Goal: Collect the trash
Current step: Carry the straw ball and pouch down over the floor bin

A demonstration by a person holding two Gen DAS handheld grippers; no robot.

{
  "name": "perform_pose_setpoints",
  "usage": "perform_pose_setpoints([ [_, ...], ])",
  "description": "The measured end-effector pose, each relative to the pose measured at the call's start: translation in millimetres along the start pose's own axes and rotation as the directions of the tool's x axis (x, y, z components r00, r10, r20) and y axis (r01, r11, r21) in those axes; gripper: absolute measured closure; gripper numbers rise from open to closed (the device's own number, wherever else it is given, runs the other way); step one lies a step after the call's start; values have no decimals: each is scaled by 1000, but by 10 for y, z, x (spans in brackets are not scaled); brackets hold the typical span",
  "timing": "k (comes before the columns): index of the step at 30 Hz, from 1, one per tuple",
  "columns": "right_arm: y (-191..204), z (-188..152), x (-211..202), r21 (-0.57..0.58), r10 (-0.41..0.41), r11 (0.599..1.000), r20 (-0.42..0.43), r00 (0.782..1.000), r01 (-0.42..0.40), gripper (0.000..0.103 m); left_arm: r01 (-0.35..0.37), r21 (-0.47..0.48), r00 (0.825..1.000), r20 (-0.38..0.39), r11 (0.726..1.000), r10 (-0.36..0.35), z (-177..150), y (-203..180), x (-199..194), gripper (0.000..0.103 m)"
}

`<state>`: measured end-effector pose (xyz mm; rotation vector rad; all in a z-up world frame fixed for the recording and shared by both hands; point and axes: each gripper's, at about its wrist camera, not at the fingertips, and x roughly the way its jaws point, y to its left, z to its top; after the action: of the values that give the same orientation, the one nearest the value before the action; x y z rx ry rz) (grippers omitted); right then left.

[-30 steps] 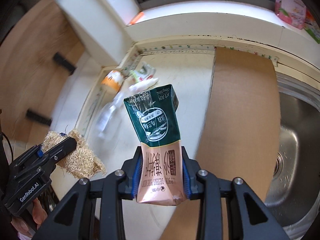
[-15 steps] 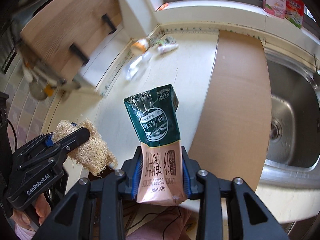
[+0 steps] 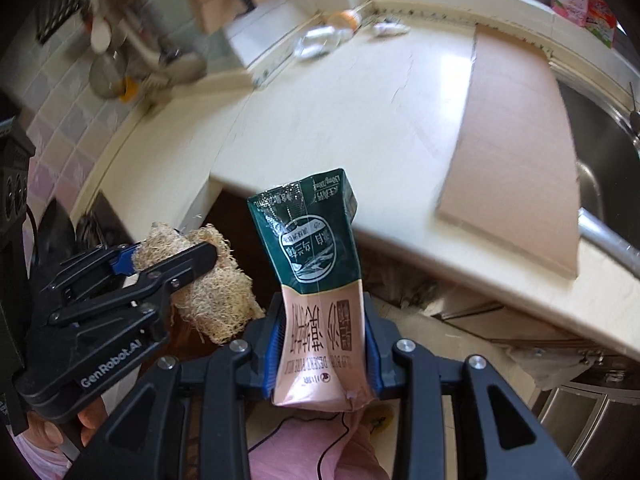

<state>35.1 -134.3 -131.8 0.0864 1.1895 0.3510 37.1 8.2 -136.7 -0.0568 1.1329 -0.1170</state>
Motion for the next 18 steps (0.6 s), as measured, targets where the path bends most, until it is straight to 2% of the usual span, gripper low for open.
perform_pose_setpoints([
  [4,173,-200,235,-37,-34,999,-18,999,33,68,-9,-43,999,-42,999,8,-289,170,212,69],
  [10,239,-438,830,-44,-77,996,-84,994,73,68,-55,-61,991,-122,997,47,-633,424,715,69],
  [18,132,-688,1847,-2,-44,999,-206,978,45,68,-89,-90,970,-233,992,66,-1041,781,1595,68],
])
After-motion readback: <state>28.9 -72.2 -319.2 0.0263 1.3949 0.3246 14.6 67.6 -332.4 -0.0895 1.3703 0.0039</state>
